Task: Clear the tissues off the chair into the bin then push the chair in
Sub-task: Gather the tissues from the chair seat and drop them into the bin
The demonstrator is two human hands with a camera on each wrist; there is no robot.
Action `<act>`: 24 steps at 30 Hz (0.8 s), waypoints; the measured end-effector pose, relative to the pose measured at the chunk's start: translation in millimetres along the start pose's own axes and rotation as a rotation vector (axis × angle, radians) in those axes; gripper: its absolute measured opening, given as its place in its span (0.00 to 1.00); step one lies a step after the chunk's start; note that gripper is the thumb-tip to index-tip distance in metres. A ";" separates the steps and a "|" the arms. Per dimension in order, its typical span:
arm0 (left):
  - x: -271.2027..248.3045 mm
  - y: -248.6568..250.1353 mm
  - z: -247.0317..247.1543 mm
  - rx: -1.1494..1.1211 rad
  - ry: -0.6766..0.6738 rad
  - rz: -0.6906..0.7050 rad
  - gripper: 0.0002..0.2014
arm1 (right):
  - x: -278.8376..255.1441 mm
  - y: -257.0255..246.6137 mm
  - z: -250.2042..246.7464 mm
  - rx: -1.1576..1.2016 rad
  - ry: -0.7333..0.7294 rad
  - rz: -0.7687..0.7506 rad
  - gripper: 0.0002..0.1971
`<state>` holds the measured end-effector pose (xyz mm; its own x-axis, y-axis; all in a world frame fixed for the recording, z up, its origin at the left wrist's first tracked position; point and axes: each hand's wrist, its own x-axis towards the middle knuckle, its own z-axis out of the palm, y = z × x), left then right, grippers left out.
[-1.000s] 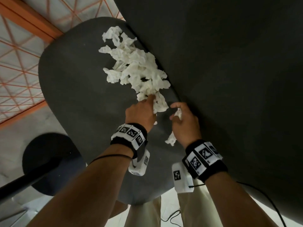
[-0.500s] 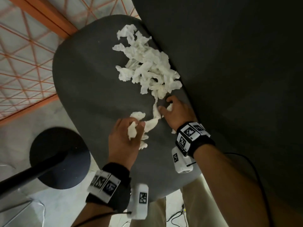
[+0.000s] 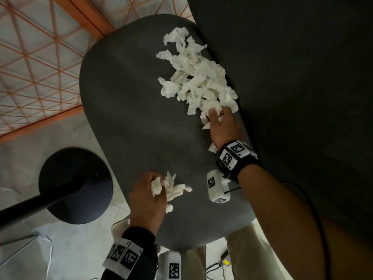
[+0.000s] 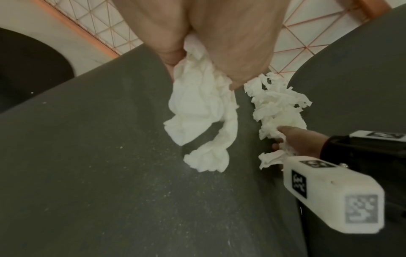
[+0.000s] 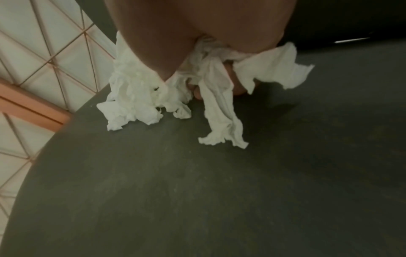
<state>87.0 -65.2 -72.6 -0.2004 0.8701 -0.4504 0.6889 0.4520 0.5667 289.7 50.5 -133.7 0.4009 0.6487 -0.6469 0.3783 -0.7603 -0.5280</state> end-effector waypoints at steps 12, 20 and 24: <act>57.3 60.7 15.0 -0.069 -0.049 -0.050 0.06 | -39.2 49.7 -34.3 0.184 0.063 0.024 0.12; 129.5 104.4 47.2 -0.155 -0.145 -0.080 0.11 | -75.1 81.7 -43.5 0.404 0.016 0.224 0.05; 152.4 113.1 57.3 0.035 -0.179 -0.080 0.19 | -87.9 87.4 -47.0 0.541 -0.087 0.306 0.13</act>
<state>174.2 107.3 -116.7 -0.1301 0.7812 -0.6106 0.7000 0.5085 0.5014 326.8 -71.4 -97.0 0.3457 0.4112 -0.8434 -0.2279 -0.8351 -0.5006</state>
